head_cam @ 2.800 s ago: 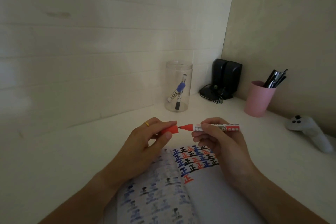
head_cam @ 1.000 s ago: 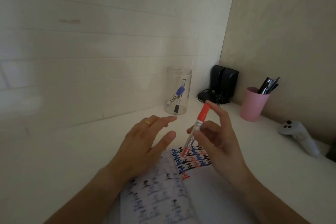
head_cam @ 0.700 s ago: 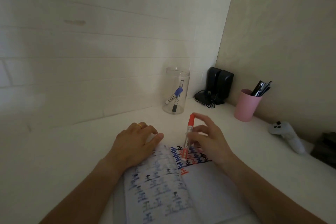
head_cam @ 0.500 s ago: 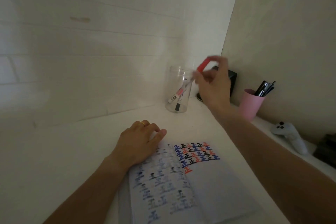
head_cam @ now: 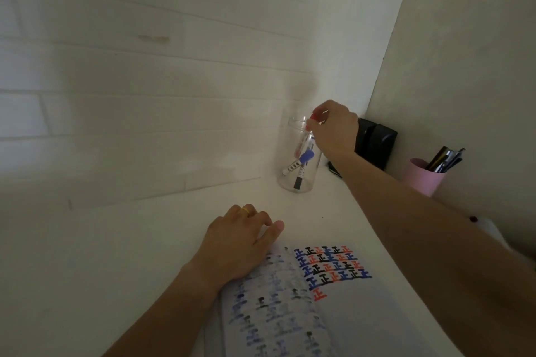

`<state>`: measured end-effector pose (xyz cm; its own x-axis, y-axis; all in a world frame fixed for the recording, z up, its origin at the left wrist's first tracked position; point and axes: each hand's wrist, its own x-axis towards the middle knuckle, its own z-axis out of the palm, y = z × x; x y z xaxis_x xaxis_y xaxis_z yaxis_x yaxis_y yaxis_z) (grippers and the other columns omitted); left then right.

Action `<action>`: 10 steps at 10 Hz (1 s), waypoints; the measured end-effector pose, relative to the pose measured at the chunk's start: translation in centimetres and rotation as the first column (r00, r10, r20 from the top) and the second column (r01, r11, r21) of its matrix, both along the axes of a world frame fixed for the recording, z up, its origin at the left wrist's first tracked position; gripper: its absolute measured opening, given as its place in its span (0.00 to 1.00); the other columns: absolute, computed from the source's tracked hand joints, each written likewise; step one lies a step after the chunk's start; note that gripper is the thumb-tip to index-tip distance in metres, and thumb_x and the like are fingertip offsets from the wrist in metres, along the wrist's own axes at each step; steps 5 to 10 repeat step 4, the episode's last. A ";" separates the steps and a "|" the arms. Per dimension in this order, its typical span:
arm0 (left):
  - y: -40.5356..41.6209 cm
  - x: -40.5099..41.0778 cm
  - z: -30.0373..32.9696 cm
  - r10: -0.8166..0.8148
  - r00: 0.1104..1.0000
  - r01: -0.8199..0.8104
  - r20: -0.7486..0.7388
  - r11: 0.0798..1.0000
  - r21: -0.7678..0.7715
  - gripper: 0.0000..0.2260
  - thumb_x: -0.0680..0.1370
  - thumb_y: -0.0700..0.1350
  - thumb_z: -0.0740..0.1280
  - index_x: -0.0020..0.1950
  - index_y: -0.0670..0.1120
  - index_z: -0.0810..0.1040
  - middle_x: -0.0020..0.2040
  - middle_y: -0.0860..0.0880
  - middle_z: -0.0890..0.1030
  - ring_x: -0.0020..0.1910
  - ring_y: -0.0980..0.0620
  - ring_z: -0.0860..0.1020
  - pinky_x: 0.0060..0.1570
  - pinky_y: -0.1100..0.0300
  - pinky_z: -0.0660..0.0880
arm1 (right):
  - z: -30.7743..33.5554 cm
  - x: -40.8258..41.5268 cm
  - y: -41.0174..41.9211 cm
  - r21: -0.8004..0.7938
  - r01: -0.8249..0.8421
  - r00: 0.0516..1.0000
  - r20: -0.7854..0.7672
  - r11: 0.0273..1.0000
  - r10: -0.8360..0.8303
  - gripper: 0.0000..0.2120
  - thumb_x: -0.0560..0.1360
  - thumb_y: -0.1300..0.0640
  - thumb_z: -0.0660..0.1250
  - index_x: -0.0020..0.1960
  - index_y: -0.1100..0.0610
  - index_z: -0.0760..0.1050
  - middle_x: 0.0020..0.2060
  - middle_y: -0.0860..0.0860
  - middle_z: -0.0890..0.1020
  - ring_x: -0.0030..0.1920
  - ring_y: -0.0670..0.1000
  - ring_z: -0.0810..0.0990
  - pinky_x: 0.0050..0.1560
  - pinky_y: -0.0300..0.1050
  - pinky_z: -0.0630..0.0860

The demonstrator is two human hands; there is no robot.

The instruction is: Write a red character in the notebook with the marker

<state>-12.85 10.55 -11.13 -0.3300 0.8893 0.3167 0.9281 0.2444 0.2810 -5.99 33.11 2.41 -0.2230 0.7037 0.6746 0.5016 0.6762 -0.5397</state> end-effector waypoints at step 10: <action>-0.3 -0.1 0.2 0.025 0.999 -0.025 0.029 1.000 0.013 0.29 0.75 0.69 0.43 0.61 0.60 0.76 0.60 0.54 0.79 0.59 0.52 0.75 0.55 0.52 0.75 | -1.9 3.3 -4.3 0.085 -0.043 0.999 0.028 0.995 0.041 0.11 0.78 0.50 0.68 0.56 0.53 0.83 0.54 0.50 0.85 0.52 0.49 0.82 0.56 0.45 0.79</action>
